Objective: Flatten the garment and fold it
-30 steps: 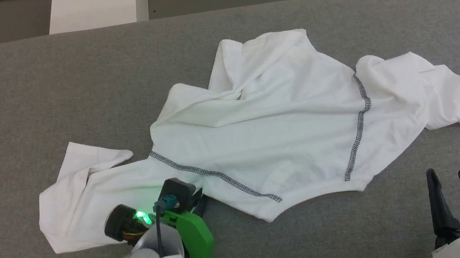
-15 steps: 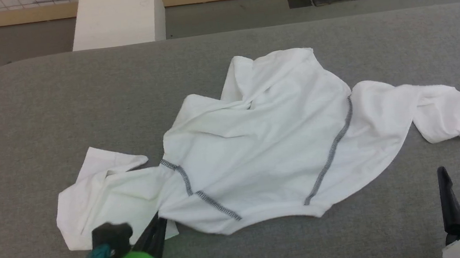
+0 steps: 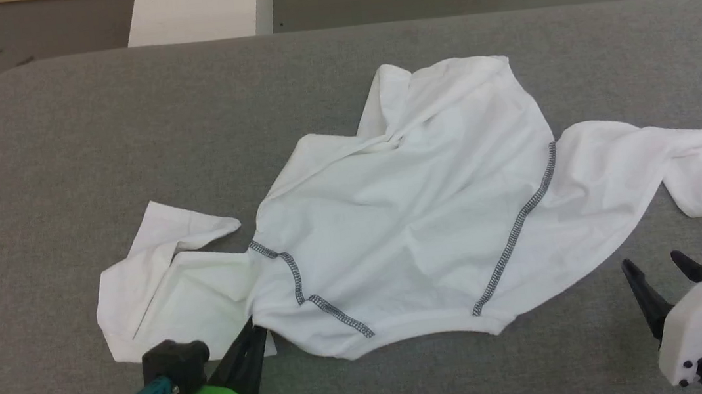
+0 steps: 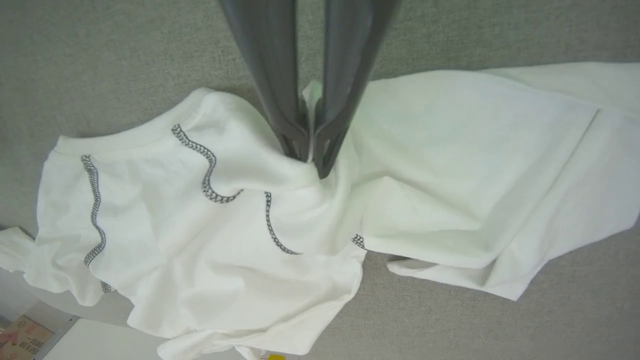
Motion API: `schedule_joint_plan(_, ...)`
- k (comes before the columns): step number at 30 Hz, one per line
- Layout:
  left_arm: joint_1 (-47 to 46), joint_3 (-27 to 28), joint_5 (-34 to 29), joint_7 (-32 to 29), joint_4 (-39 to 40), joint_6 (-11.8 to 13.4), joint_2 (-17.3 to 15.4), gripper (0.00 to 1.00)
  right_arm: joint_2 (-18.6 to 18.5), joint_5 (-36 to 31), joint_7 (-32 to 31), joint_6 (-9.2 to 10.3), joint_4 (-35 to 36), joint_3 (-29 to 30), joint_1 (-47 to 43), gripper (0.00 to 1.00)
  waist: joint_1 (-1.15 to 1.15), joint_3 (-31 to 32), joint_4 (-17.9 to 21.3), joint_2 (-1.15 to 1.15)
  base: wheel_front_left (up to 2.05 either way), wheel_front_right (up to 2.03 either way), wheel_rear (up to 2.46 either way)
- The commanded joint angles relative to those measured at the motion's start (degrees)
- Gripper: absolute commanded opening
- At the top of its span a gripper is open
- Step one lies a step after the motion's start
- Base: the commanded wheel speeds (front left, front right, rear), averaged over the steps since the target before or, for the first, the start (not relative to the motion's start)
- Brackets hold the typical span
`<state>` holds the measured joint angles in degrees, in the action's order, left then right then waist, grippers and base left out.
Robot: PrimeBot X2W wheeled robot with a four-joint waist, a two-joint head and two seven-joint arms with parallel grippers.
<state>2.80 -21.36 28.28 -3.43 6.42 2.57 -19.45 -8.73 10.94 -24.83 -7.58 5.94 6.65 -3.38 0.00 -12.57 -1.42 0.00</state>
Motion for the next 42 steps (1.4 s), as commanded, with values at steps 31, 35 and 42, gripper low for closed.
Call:
schedule_joint_plan(31, -9.6, -5.0, -0.3, 1.2, -5.4, -3.3, 3.6, 0.0, -4.6, -0.1, -9.5, 0.09, -8.2, -7.3, 11.1, 0.0, 0.0, -5.5, -7.1, 0.0, 0.0, 0.0, 0.0)
schedule_joint_plan(35, -9.1, -4.0, 0.4, 3.7, -6.0, -3.5, 3.6, 0.0, -2.7, 0.1, -3.5, 0.09, -7.6, -4.6, 10.8, 0.0, 0.0, -3.0, -5.8, 0.0, 0.0, 0.0, 0.0)
schedule_joint_plan(42, -9.2, -0.3, 2.1, 8.3, -3.1, -2.6, 3.6, 0.0, 2.0, 2.8, 7.0, 0.09, -1.6, -0.2, 11.2, 0.0, 0.0, 3.9, -1.9, 0.0, 0.0, 0.0, 0.0)
